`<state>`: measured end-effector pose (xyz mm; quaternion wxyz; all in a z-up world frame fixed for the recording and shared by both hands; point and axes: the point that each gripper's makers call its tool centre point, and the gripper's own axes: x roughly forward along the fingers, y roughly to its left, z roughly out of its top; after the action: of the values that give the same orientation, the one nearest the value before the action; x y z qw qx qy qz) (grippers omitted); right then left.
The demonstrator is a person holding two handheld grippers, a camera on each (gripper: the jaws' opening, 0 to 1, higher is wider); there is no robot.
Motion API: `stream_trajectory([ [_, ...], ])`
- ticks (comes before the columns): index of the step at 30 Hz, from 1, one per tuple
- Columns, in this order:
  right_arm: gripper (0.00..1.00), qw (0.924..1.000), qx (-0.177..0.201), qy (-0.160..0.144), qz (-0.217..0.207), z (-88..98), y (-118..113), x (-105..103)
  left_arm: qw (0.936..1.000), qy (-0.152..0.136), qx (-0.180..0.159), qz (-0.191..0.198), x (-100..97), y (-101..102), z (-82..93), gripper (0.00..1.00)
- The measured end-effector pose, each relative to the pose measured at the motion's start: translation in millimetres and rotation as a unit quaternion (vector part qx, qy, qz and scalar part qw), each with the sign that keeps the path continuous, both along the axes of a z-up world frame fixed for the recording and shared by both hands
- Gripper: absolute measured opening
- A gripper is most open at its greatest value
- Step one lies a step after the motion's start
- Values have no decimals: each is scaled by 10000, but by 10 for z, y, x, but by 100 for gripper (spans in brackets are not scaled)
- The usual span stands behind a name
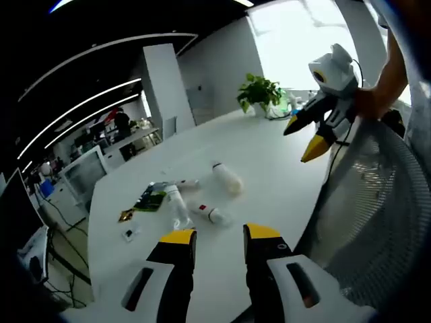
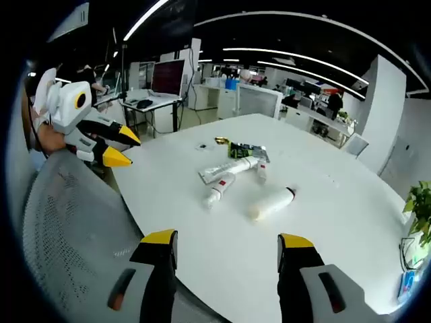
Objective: Arrange the skincare products in the storage area until every visible bottle or jar stands upright without overlapping.
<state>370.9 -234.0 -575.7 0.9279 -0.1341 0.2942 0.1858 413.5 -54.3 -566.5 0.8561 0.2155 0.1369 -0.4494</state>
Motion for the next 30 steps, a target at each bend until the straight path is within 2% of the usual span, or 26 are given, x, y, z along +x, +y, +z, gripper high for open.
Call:
stream_trajectory([
  [3,59,9996,-167,-62,224,-3,88,-22,9999,-77,3,-74,-7,-26,14,39],
  [7,62,9978,-450,-47,488,-53,162,-58,9999,-79,-54,-51,9,-26,27,41],
  [10,64,9975,-456,-49,532,-49,172,-61,10000,-57,56,-37,13,-13,-14,45],
  [12,67,9975,-469,-57,524,-49,166,-55,10000,-17,-60,8,18,-18,18,44],
  [20,76,9982,-377,-152,441,-13,145,-22,9999,37,-25,141,53,19,-6,49],
  [24,80,9989,-8,-292,366,78,180,3,9997,129,-99,190,60,19,2,49],
  [30,81,9986,222,-363,306,124,194,24,9994,221,-156,208,55,14,-7,49],
])
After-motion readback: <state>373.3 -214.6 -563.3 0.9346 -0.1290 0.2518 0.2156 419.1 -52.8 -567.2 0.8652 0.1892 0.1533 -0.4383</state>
